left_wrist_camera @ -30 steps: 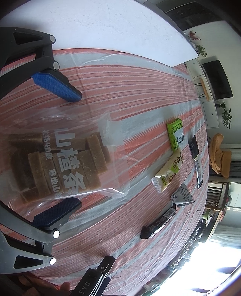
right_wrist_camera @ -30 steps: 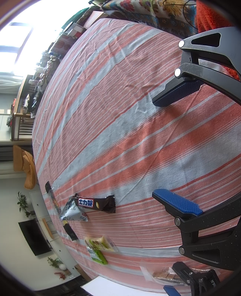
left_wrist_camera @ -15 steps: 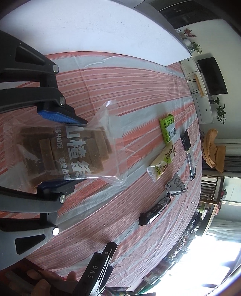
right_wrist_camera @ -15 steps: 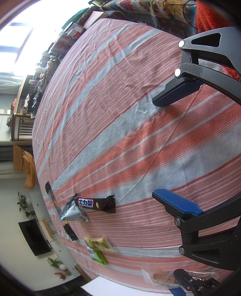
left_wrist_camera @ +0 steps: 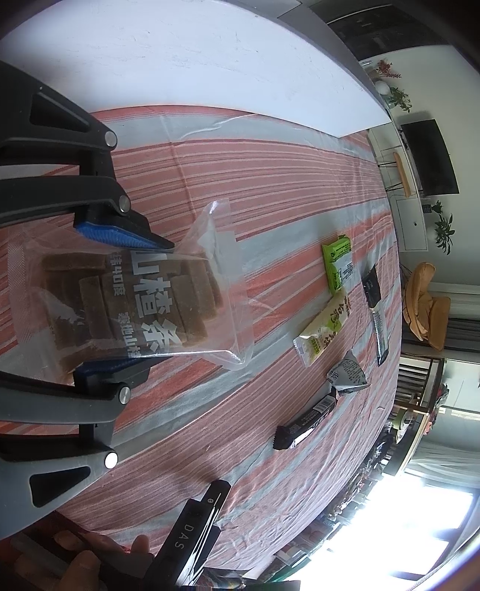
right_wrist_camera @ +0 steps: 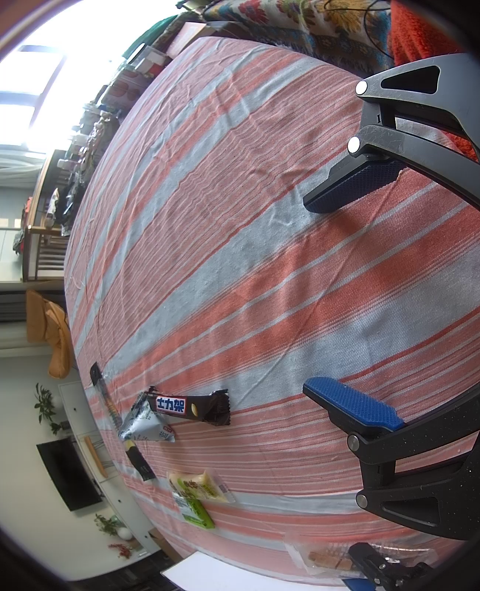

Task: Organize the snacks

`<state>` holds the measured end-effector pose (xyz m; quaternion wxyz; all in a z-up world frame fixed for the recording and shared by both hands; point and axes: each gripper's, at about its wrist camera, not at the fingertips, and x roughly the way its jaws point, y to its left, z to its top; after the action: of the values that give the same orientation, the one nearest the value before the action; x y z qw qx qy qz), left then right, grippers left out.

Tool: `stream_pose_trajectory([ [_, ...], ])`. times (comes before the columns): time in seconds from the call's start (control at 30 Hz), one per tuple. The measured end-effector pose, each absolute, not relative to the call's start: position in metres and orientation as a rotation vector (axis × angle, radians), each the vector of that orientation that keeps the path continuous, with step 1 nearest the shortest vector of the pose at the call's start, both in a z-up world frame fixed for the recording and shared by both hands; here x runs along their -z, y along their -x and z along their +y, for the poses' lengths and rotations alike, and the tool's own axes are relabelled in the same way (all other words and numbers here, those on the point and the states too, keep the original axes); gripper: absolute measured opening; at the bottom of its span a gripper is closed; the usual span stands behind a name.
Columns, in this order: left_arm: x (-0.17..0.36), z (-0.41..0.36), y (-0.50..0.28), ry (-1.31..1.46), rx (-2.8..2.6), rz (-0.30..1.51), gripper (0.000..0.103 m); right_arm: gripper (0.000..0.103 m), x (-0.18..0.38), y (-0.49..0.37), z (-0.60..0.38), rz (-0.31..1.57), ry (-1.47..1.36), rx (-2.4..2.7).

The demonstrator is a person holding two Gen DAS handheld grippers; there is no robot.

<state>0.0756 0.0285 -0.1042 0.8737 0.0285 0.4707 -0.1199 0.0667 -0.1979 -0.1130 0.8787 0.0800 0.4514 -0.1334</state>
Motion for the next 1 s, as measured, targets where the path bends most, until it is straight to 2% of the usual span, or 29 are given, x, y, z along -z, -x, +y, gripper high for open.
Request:
stream_pose_trajectory([
  [0.53,0.094,0.038,-0.066,0.003,0.279,0.987,0.047,0.092,0.112,-0.065,-0.200,0.934,-0.188,0.265],
  [0.7,0.067,0.045,-0.052,0.021,0.296,0.931,0.047,0.091,0.092,-0.043,-0.265,0.739,-0.591,0.185],
  [0.83,0.053,0.052,-0.043,0.041,0.306,0.902,0.047,0.090,0.076,-0.080,-0.282,0.840,-0.575,0.106],
  [1.0,0.037,0.051,-0.035,0.053,0.322,0.887,0.047,0.090,0.065,-0.147,-0.237,0.999,-0.426,-0.057],
])
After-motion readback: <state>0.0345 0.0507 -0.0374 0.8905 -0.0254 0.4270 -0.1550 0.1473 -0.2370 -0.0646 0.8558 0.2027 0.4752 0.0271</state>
